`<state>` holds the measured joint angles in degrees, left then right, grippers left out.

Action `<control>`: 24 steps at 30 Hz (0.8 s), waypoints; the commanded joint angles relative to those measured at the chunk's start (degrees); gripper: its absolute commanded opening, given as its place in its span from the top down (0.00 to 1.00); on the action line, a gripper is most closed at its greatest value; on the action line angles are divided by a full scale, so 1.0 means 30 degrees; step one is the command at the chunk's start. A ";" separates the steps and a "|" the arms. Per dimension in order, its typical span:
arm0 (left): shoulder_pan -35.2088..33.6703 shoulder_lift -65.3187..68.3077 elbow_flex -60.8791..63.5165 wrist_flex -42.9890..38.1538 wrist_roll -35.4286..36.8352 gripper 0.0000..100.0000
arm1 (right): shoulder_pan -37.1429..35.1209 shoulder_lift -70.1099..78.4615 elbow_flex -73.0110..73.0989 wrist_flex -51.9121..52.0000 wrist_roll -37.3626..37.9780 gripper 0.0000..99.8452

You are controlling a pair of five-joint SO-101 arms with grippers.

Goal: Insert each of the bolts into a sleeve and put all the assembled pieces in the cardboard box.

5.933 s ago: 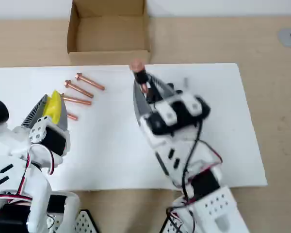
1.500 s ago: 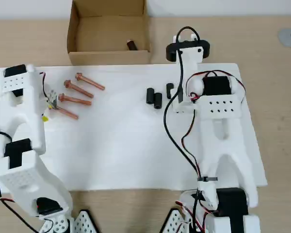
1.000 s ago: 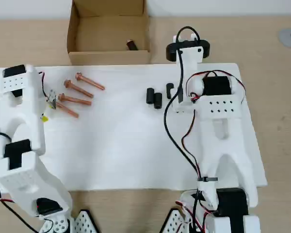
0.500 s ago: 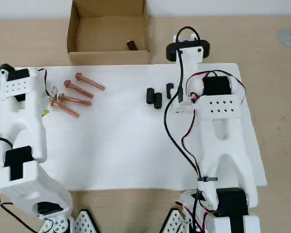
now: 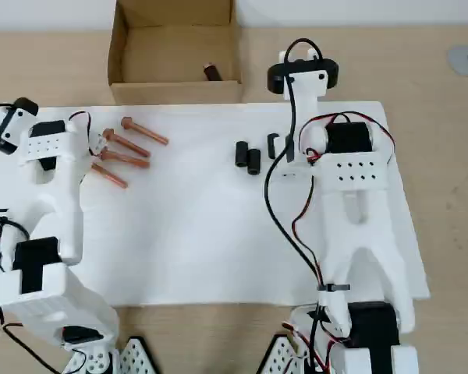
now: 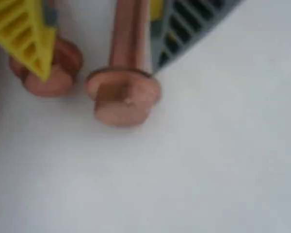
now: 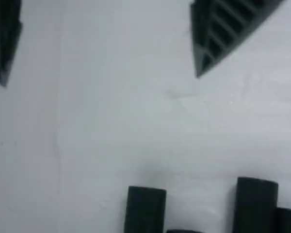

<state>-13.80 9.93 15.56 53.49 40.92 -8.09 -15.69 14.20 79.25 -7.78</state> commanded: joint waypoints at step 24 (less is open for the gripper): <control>-0.0703 0.3502 -0.2667 0.1963 0.1934 0.84 | 0.0278 -0.0952 -0.0161 -0.0264 0.0059 0.71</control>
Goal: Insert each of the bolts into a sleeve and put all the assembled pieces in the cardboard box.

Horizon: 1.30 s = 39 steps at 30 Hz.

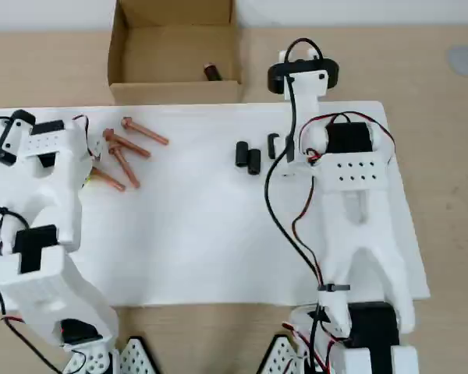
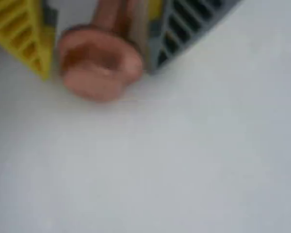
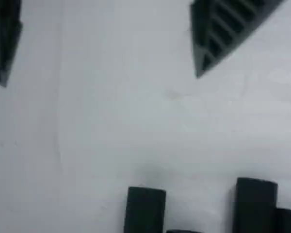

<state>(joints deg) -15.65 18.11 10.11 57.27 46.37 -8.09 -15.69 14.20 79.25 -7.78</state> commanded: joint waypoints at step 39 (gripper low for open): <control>0.3956 -2.3458 0.6183 0.1260 -1.4066 0.99 | -0.0044 -0.3033 0.5641 -0.2022 -0.0029 0.71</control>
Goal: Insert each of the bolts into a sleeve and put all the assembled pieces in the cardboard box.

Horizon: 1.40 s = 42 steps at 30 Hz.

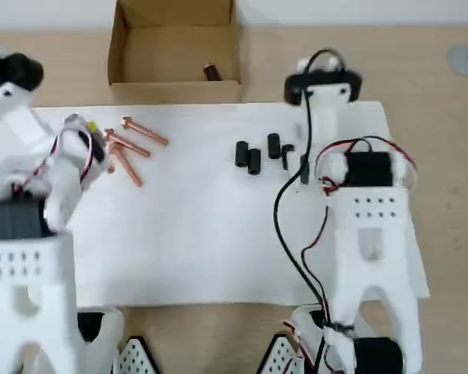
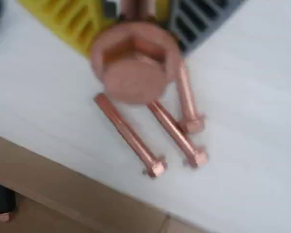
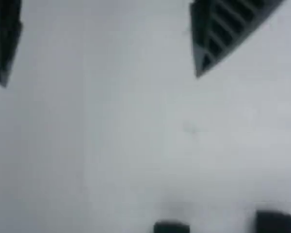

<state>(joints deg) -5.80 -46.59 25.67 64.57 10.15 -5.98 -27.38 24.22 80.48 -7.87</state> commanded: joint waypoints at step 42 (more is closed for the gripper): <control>0.2198 -0.2418 0.8762 -0.6916 -0.2462 0.99 | 0.0601 2.0059 -1.6161 -0.1026 -0.0410 0.87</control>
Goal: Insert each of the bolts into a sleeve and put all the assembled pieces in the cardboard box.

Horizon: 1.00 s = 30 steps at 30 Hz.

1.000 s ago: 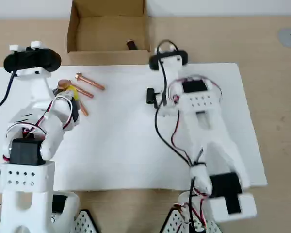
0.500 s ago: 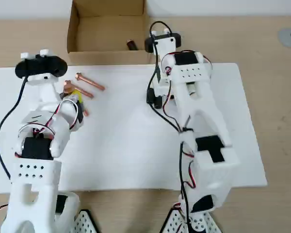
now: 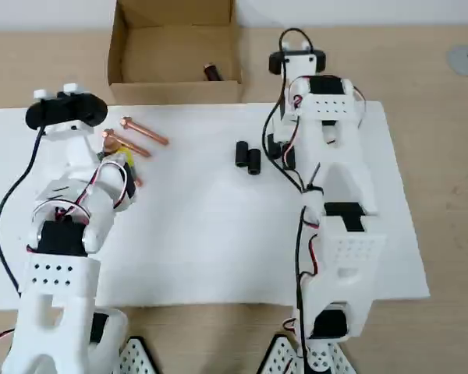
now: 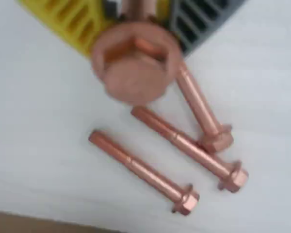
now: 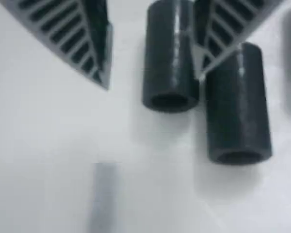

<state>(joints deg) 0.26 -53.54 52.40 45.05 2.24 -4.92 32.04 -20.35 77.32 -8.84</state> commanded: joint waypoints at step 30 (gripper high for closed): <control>0.0059 -0.0220 -0.0264 -0.0147 0.0176 0.99 | 0.0718 0.2593 -0.1744 0.0733 0.0527 0.88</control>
<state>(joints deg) 0.26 -53.54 52.48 45.05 2.24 -4.13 39.60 -24.13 78.20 -8.04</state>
